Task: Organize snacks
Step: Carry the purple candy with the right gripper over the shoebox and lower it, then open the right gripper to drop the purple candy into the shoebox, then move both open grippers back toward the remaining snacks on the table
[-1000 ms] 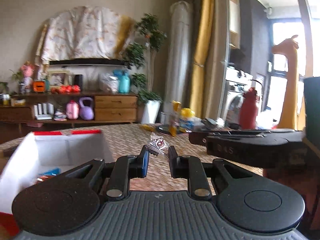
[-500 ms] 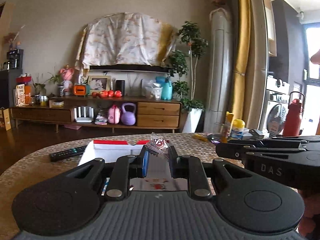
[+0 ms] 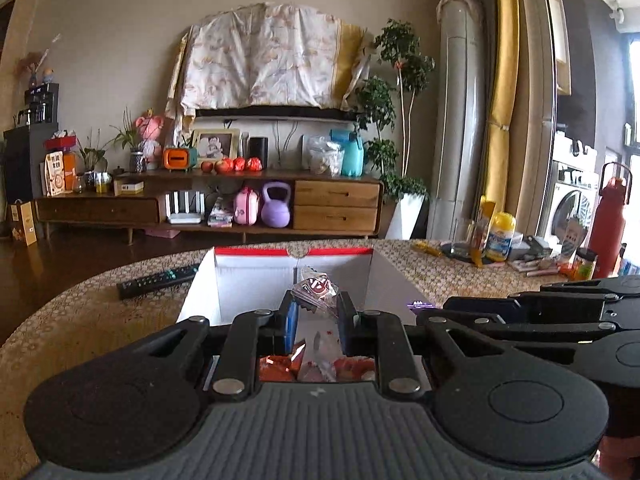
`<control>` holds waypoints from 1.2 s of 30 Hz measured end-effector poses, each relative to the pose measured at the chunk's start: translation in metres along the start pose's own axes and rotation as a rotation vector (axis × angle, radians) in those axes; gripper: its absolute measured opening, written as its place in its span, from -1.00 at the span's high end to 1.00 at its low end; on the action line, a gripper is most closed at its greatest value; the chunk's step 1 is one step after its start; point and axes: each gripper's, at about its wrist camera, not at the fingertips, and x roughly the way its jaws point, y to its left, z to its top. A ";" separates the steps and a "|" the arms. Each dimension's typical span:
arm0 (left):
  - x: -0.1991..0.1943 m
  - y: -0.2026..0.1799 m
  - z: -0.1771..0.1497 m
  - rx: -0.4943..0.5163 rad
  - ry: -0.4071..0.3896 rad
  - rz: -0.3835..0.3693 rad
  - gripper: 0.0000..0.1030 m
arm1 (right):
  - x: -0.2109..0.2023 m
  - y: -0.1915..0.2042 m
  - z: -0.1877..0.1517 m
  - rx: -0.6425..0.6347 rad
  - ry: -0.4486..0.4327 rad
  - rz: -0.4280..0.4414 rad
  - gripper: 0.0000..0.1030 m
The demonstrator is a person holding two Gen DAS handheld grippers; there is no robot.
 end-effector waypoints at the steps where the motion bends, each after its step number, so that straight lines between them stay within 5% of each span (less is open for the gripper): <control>1: 0.001 0.000 -0.002 0.001 0.004 0.002 0.61 | 0.001 0.000 -0.001 -0.001 0.005 0.002 0.66; 9: 0.010 0.004 -0.007 0.007 0.052 0.036 0.45 | 0.008 0.003 -0.010 -0.014 0.050 -0.009 0.53; 12: 0.010 0.005 -0.007 0.000 0.043 0.061 -0.14 | 0.008 0.003 -0.013 -0.014 0.059 -0.016 0.48; 15: 0.009 0.007 -0.006 -0.015 0.037 0.079 -0.38 | 0.005 0.001 -0.015 -0.008 0.056 -0.029 0.42; 21: 0.006 -0.002 -0.002 0.002 0.021 0.068 -0.43 | -0.004 -0.010 -0.015 0.028 0.027 -0.036 0.15; 25: 0.003 -0.016 0.003 0.016 -0.003 0.044 -0.58 | -0.014 -0.021 -0.016 0.043 0.005 -0.061 0.14; 36: 0.017 -0.080 0.016 0.078 -0.016 -0.053 -0.68 | -0.056 -0.086 -0.033 0.129 -0.052 -0.256 -0.19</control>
